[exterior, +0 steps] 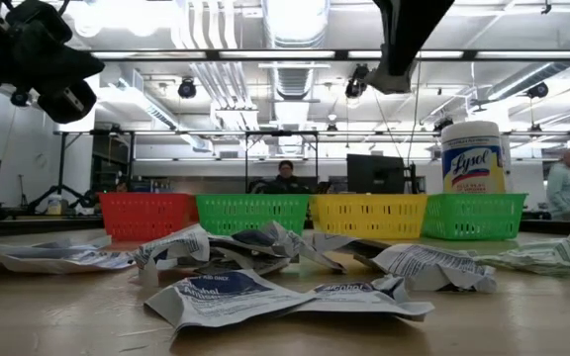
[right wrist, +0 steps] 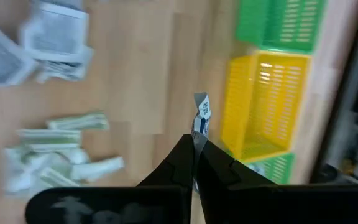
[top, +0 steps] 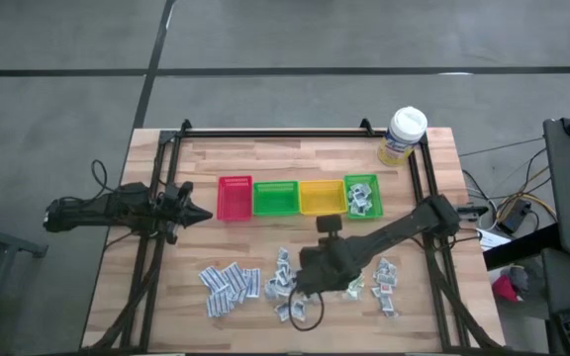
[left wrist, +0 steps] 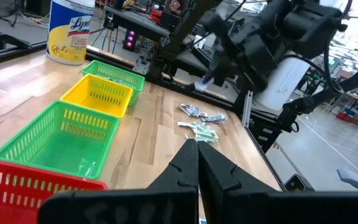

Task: Pick & Place First Aid Supplies
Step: Put the blue alcohol pad into the right green bin

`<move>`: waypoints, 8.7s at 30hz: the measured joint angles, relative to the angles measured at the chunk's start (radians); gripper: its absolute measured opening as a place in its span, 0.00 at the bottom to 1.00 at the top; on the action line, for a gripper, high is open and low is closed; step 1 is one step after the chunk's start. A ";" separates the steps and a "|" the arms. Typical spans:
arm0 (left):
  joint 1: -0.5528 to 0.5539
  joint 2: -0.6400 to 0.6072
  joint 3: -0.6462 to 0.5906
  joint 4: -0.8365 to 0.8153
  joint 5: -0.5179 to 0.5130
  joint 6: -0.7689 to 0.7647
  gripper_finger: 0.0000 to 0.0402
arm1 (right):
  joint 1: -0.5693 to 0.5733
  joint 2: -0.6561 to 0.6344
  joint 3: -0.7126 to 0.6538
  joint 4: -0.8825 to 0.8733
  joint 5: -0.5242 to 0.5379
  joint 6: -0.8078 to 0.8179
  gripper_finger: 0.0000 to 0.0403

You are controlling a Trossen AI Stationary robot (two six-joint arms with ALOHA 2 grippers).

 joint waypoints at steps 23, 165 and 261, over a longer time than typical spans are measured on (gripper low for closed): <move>0.000 0.000 0.000 -0.002 -0.006 0.068 0.00 | -0.149 -0.502 -0.696 0.030 0.180 0.236 0.02; 0.000 0.000 0.000 -0.001 -0.042 0.082 0.00 | -0.170 -0.574 -0.838 1.202 -0.557 -0.162 0.24; 0.000 0.000 0.000 -0.002 -0.042 0.087 0.00 | -0.322 0.071 -0.493 1.041 -0.480 -0.220 0.02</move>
